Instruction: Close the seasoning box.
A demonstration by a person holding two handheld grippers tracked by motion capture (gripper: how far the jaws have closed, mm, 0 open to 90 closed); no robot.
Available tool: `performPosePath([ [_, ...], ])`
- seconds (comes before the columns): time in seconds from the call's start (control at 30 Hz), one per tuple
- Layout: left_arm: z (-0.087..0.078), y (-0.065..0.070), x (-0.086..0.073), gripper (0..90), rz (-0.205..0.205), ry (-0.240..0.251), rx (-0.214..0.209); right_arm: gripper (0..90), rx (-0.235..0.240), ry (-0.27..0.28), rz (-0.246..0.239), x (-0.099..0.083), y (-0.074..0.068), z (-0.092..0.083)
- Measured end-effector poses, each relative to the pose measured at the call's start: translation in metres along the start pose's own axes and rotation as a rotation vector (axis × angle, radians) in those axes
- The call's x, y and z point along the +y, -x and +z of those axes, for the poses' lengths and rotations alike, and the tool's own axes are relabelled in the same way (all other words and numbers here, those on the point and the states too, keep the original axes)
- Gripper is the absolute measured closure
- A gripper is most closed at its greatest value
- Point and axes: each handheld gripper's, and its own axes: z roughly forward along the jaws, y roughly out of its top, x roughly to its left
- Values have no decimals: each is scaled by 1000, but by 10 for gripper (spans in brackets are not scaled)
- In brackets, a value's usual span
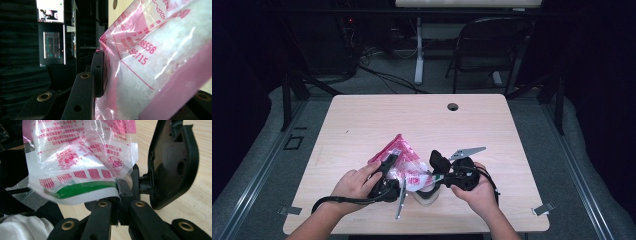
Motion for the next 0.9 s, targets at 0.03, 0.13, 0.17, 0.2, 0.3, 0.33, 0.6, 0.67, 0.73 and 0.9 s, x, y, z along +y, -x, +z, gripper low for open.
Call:
performPosePath([
  [0.03, 0, 1, 0, 729, -12, -2, -5, 900, 0, 0, -1, 0, 0, 0],
  [0.13, 0, 2, -2, 732, -19, -5, -6, 899, -1, 0, -1, 0, 0, 0],
  [0.17, 0, 2, -2, 733, -19, -5, -6, 899, -1, 0, -1, 0, 0, 0],
  [0.2, 1, 3, -2, 733, -23, -4, -7, 900, -1, 0, -1, 0, 0, 0],
  [0.3, 1, 4, -3, 736, -24, -9, -4, 900, 0, 3, -1, 0, -1, 0],
  [0.33, 1, 4, -3, 737, -30, -8, -5, 899, -2, 3, -3, 0, -1, 0],
  [0.6, 1, 5, -5, 737, -65, -16, -7, 899, -1, 8, -4, 1, -1, -1],
  [0.67, 1, 6, -6, 737, -85, -11, 0, 899, -1, 10, -3, 1, -1, -1],
  [0.73, 1, 7, -7, 737, -101, -6, 3, 899, -1, 10, -3, 1, -1, -2],
  [0.9, 1, 8, -9, 737, -131, -9, 4, 898, -1, 19, 0, 1, -1, -2],
])
